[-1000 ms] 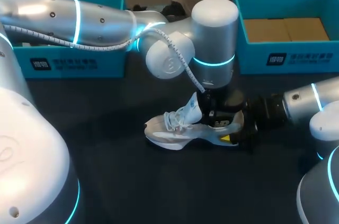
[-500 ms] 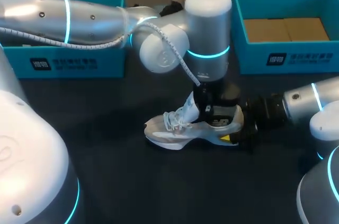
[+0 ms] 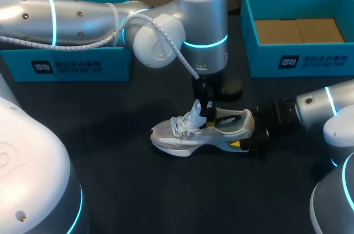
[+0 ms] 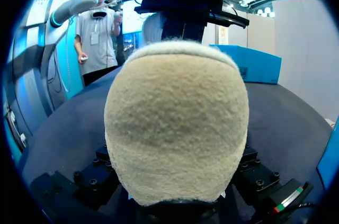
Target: Take the shoe out of the shoebox, open the shoe tongue, remove and reinsert the insole, then place the shoe into the shoebox
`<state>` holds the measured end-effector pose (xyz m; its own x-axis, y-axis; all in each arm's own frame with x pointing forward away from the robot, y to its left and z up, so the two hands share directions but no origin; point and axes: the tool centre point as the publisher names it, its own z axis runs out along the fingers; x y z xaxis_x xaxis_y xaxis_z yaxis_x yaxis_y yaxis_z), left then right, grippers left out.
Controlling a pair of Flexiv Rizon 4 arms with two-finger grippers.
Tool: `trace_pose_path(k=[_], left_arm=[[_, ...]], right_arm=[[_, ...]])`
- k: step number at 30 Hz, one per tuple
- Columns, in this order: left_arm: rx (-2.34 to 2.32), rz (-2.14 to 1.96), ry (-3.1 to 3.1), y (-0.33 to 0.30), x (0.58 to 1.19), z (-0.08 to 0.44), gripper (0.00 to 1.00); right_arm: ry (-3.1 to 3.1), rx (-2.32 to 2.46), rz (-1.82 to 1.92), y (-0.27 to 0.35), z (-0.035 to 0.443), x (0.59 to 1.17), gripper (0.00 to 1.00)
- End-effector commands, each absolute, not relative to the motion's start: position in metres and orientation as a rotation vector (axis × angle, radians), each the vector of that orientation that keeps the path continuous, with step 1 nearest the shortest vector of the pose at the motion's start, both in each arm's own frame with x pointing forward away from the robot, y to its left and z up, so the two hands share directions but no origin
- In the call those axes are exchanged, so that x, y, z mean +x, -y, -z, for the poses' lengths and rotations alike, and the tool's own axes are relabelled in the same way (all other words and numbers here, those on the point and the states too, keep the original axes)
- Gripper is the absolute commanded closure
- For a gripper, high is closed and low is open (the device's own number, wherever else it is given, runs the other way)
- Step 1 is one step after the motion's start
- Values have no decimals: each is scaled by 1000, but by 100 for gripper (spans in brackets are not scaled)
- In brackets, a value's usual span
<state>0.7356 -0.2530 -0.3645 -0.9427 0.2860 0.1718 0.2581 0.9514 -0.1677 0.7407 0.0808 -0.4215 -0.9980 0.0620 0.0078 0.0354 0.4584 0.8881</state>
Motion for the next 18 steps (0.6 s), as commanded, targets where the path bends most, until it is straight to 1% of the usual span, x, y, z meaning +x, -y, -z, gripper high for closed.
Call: trace_pose_path(k=[1, 9, 18], left_arm=[[-423, -273, 2885, 242, 734, 352, 100], [-468, -351, 2883, 244, 731, 328, 100], [-527, -451, 2835, 266, 732, 310, 100]], right_arm=[[-2662, 91, -1614, -82, 422, 740, 100], [-2662, 91, -1614, -82, 422, 740, 100], [-2662, 91, -1614, -82, 422, 740, 100]])
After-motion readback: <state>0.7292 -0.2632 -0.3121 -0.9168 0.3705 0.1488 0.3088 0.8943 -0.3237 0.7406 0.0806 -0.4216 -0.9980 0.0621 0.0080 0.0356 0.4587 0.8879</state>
